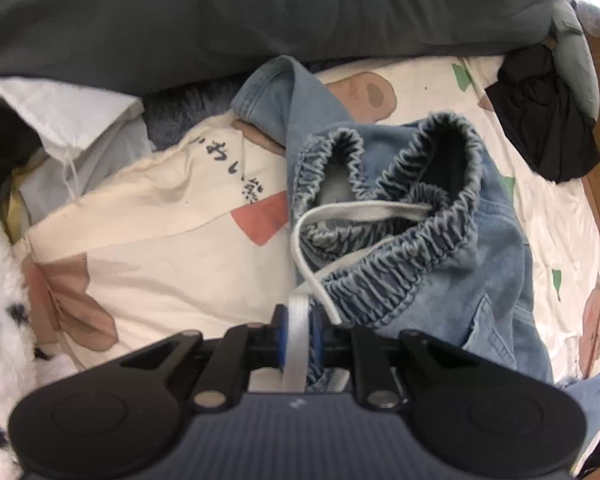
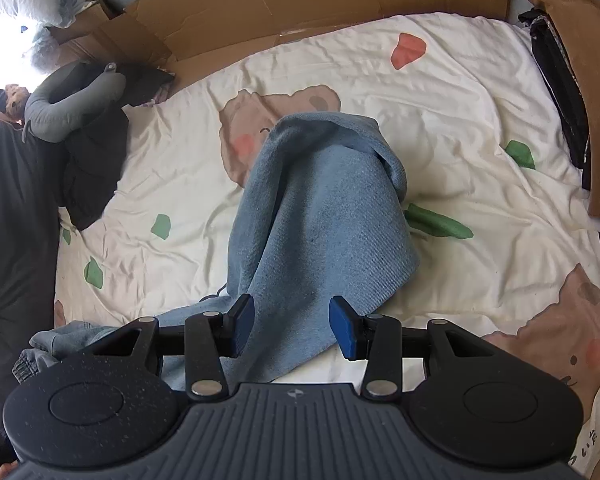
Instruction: Fold clothes
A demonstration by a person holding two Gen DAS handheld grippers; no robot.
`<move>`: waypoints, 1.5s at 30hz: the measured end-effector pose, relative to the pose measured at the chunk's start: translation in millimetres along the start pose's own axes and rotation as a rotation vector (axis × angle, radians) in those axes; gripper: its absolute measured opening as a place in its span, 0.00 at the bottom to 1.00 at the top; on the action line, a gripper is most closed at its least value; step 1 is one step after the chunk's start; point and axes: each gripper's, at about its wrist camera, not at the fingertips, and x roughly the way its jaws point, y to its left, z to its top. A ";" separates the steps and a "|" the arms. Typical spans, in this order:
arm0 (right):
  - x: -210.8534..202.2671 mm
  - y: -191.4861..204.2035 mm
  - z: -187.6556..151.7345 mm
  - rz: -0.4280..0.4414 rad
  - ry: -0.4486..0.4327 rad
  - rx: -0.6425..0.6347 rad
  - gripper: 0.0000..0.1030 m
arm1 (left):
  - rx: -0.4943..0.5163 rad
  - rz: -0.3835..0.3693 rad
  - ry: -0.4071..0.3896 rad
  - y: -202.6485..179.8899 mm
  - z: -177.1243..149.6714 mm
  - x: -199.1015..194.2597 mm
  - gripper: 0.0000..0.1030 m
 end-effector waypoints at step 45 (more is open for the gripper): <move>52.0 -21.2 -28.2 -0.033 0.112 0.052 0.48 | 0.031 0.147 -0.077 9.3 26.3 5.8 0.02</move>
